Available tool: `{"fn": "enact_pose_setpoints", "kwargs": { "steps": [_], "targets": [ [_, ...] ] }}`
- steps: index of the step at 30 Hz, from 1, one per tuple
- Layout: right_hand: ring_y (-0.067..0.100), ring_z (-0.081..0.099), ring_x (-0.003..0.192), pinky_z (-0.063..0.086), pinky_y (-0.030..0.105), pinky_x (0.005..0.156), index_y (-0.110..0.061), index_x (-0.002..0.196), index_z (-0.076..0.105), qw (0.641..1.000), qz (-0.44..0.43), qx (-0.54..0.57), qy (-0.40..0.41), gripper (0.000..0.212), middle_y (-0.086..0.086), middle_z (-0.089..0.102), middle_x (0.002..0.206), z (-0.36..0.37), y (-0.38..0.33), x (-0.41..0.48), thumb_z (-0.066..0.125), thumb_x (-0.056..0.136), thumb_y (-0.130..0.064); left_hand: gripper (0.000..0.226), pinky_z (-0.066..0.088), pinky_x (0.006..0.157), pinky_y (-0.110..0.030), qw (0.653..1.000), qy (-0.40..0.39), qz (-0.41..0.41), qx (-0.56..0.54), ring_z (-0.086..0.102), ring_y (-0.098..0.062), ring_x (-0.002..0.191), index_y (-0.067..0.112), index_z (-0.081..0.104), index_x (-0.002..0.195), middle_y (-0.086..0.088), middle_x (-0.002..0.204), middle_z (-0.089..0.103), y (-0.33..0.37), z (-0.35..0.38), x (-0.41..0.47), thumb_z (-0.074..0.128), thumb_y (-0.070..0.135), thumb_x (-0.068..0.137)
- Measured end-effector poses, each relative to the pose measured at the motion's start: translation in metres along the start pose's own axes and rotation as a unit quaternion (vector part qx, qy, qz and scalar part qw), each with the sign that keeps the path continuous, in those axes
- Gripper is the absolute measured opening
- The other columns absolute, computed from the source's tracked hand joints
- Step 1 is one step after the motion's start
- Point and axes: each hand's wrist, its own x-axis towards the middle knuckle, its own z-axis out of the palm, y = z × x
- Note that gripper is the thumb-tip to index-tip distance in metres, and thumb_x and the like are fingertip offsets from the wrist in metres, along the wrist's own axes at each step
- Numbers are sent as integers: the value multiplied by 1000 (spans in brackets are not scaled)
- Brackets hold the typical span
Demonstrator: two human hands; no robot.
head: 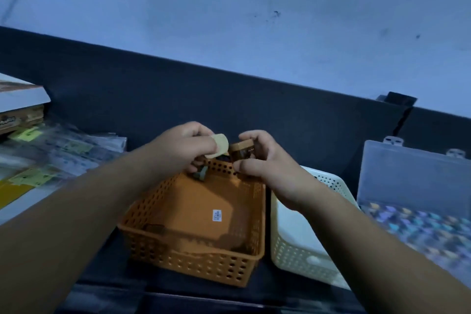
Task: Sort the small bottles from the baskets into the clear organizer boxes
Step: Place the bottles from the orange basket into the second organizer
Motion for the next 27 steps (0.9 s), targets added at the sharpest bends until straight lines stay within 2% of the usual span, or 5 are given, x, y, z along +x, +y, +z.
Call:
{"fn": "enact_pose_setpoints", "kwargs": {
  "steps": [3, 7, 13, 19, 27],
  "targets": [
    [19, 55, 84, 49, 36, 77, -19, 110, 53, 999, -18, 45, -2, 45, 8, 55, 94, -26, -7, -48, 72, 70, -9, 14, 49, 71, -34, 997, -10, -35, -74, 57, -18, 73, 14, 58, 103, -11, 90, 58, 21, 44, -9, 57, 19, 90],
    [18, 59, 70, 52, 33, 68, -13, 98, 46, 998, 8, 34, 53, 41, 5, 56, 83, -65, -1, -106, 77, 72, -7, 36, 45, 51, -25, 990, -41, -31, -135, 53, -16, 57, 24, 61, 106, -10, 87, 59, 43, 104, -26, 51, 28, 71],
    [10, 45, 51, 36, 24, 45, -17, 97, 48, 987, 35, 48, 150, 40, -1, 53, 72, -149, 18, -241, 73, 71, -1, 38, 35, 41, -23, 973, -110, -71, -192, 47, -14, 45, 3, 59, 115, -13, 97, 59, 87, 250, -75, 39, 26, 92],
    [14, 48, 47, 42, 25, 46, -15, 96, 43, 974, 57, 30, 216, 40, 8, 54, 76, -212, 33, -352, 74, 76, 1, 42, 37, 42, -21, 950, -214, -67, -219, 45, -15, 45, 8, 60, 121, -4, 70, 62, 123, 371, -116, 39, 33, 94],
    [15, 51, 59, 47, 29, 56, -22, 119, 48, 947, 79, 67, 304, 46, 7, 54, 94, -285, 45, -444, 69, 84, -3, 39, 46, 50, -24, 913, -268, -135, -275, 62, -21, 54, 11, 59, 100, -12, 69, 67, 172, 479, -132, 43, 46, 95]
  ]
}}
